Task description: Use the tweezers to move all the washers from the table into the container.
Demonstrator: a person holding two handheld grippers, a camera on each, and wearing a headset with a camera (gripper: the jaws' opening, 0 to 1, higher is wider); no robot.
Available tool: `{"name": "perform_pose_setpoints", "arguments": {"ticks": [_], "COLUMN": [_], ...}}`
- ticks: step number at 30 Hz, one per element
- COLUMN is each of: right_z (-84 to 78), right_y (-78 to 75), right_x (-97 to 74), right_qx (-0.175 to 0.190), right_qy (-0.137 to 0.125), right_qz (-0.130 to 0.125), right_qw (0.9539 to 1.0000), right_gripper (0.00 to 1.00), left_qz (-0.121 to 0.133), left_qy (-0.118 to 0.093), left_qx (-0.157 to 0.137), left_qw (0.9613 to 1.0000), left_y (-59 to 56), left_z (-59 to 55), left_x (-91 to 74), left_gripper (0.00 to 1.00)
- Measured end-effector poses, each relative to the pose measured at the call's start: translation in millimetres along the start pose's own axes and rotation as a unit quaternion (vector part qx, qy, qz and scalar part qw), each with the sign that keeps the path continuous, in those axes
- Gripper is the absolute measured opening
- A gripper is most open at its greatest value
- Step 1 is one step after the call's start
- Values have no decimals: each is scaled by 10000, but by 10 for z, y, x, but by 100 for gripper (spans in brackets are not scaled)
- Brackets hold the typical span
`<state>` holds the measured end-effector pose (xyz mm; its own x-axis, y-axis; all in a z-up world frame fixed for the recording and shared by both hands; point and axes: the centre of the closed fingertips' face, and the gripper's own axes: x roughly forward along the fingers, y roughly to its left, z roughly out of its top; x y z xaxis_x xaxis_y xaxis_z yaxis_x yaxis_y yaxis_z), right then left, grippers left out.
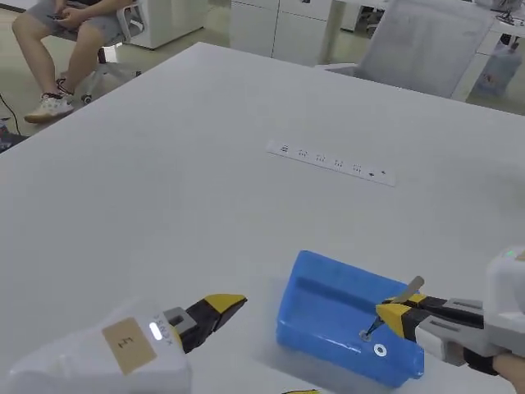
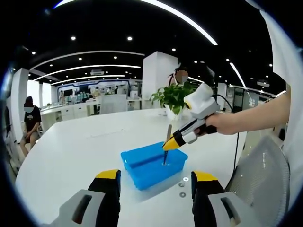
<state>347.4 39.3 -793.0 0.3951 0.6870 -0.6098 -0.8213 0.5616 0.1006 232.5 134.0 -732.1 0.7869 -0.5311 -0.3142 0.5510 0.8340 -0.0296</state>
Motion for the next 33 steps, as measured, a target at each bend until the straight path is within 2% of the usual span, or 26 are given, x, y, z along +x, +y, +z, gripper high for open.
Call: {"name": "perform_pose_setpoints", "arguments": {"ticks": [8,18,33], "right_z": [-50,-61,-105], "right_y": [-22,18,-32], "right_x": [38,63,86], "right_qx": [79,29,-30], "right_qy": [76,152,208], "right_qz": [-22,-24,-57], "right_qw": [9999,9999,9998], "right_gripper": [3,3,4], "left_qz": [-13,-19,-68], "left_qy": [17,20,60], "left_qx": [14,22,54], "left_qw": [10000,10000,9999], "left_y": [-6,-3,-18], "left_z": [-2,-3,-14], "left_x": [2,-3,5], "left_gripper": [60,59,59]}}
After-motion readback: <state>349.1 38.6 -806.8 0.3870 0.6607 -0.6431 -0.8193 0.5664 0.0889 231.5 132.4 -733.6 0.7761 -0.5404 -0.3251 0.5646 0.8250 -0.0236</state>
